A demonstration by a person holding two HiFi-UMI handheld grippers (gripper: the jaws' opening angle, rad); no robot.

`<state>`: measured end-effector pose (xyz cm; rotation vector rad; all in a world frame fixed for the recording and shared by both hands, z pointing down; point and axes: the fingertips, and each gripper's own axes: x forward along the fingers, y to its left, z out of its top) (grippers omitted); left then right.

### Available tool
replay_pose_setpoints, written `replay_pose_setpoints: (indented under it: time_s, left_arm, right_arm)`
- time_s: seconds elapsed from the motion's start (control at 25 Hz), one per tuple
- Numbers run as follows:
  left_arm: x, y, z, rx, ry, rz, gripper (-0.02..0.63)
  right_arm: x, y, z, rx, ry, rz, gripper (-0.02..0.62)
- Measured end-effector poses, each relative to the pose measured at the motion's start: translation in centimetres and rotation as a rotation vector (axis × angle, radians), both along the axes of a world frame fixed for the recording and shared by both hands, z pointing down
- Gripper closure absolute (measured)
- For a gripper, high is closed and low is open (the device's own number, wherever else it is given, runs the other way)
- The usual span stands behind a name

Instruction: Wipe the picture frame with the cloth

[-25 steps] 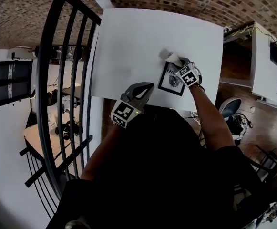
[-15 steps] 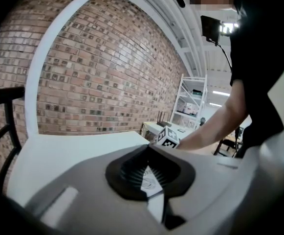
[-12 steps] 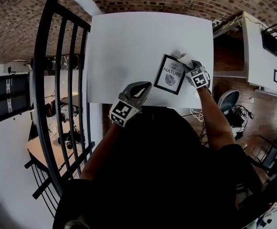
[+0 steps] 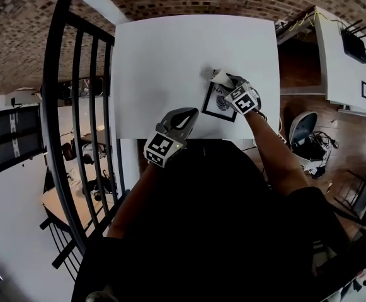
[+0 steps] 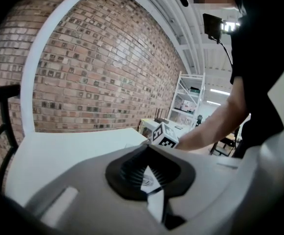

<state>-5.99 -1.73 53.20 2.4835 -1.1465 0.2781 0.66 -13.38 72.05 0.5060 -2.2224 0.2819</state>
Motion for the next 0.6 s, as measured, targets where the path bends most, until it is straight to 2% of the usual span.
replay_pose_setpoints:
  time_s: [0.12,0.24,0.44,0.6]
  left_arm:
    - [0.0,0.2,-0.1,-0.002,-0.004,-0.001,0.604]
    - [-0.1,0.5,0.0,-0.006,-0.006,0.000,0.604]
    - [-0.2,0.7,0.5,-0.015,0.000,0.003,0.604]
    - [0.4,0.5,0.7,-0.015,0.007,0.021,0.604]
  right_arm:
    - [-2.2,1.5,0.6,-0.011,0.026,-0.071,0.488]
    - [-2.5,2.3,1.2,-0.013,0.055,-0.107,0.488]
    - [-0.8,2.6,1.8,-0.018,0.089,-0.107,0.488]
    - [1.7,2.5,1.8,-0.015,0.106,-0.071,0.488]
